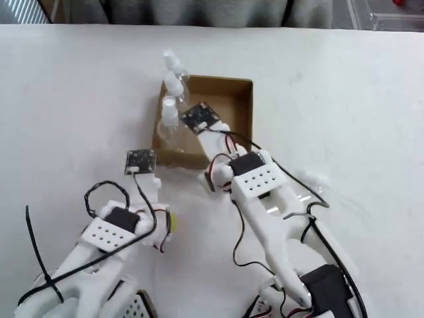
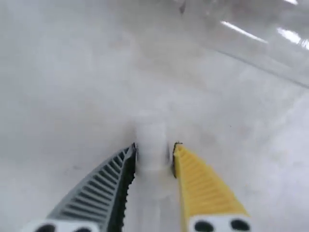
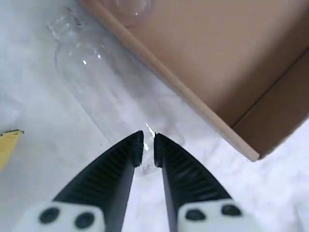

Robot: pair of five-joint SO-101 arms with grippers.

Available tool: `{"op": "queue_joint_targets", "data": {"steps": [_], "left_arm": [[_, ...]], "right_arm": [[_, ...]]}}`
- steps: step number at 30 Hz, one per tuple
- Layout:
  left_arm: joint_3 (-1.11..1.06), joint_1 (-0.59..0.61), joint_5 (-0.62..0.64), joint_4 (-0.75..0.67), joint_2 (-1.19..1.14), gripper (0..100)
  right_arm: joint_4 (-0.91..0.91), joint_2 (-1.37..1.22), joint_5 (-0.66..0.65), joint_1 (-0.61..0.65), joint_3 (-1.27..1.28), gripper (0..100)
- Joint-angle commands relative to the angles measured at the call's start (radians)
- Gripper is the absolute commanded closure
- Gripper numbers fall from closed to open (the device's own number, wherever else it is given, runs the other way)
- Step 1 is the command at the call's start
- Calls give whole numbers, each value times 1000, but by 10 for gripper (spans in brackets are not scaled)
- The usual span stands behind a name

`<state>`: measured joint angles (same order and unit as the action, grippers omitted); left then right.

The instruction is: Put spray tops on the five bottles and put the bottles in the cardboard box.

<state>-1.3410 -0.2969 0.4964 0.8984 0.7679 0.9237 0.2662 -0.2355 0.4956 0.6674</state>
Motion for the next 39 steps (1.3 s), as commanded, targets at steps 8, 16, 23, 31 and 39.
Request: {"op": "queue_joint_targets", "data": {"steps": [8,16,23,31,39], "left_arm": [[83,226,-8,-14,-7,913],[137,372,-184,-12,-7,913],[135,371,-190,-26,-8,833],[135,371,-141,38,-8,662],[262,377,-140,109,-239,662]], "right_arm": [[2,30,-9,-12,-6,976],[18,33,-9,-12,-6,976],[18,31,-8,-12,-6,976],[19,31,-8,-12,-6,976],[19,31,-8,-12,-6,976]]}}
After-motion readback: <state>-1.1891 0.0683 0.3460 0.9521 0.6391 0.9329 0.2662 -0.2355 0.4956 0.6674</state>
